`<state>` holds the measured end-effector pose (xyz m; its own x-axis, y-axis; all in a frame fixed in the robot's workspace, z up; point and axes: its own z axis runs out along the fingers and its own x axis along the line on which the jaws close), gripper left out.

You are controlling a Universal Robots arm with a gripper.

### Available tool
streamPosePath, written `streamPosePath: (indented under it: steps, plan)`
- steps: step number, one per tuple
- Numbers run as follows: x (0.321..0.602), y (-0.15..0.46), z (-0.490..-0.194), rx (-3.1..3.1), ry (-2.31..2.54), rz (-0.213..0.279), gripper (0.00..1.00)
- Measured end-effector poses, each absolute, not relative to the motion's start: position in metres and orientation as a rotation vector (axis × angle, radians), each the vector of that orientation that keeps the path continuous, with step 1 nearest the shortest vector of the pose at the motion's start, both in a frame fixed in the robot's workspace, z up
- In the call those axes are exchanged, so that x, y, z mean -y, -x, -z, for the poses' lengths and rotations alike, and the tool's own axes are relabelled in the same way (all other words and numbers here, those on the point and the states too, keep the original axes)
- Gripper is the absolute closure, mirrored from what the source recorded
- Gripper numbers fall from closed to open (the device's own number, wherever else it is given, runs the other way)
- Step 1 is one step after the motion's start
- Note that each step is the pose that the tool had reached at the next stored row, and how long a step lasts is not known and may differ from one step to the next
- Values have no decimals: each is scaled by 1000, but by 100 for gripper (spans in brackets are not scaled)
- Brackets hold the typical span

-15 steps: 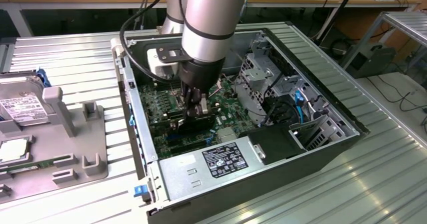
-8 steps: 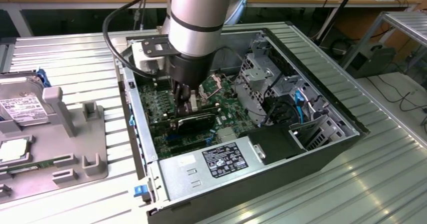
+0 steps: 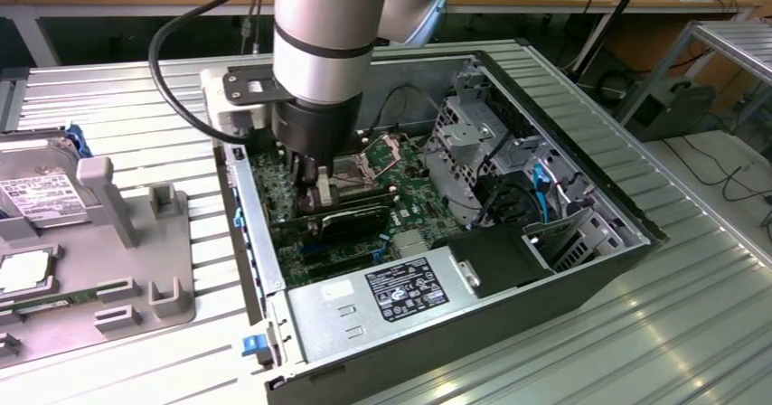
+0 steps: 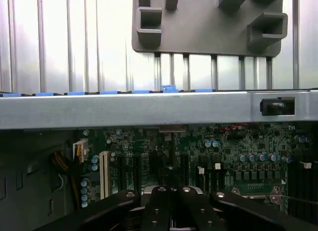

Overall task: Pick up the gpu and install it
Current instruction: 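Press down on the gpu until it lock into place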

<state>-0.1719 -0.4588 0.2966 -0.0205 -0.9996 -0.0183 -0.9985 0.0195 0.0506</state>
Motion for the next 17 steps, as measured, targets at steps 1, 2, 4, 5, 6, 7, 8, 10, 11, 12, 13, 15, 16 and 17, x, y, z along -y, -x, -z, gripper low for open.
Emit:
streamPosePath:
  steps: [1,2,4,5,6,7,8,10,11,12,13,15,16,17]
  plan:
    - [459,173,-298,2227,-2183,77,89]
    - [459,173,-300,2227,-2183,77,89]
    - [459,173,-306,2227,-2183,77,89]
    - [459,174,-307,2227,-2183,77,89]
    - [459,176,-310,2227,-2183,78,89]
    - [459,179,-311,2227,-2183,78,89]
    - [459,182,-311,2227,-2183,78,89]
    - [459,186,-311,2227,-2183,78,89]
    - [459,189,-311,2227,-2183,78,89]
    - [459,190,-312,2227,-2183,78,89]
    - [459,192,-312,2227,-2183,78,89]
    - [459,197,-313,2227,-2183,78,89]
    - [459,197,-313,2227,-2183,78,89]
    - [459,198,-314,2227,-2183,78,89]
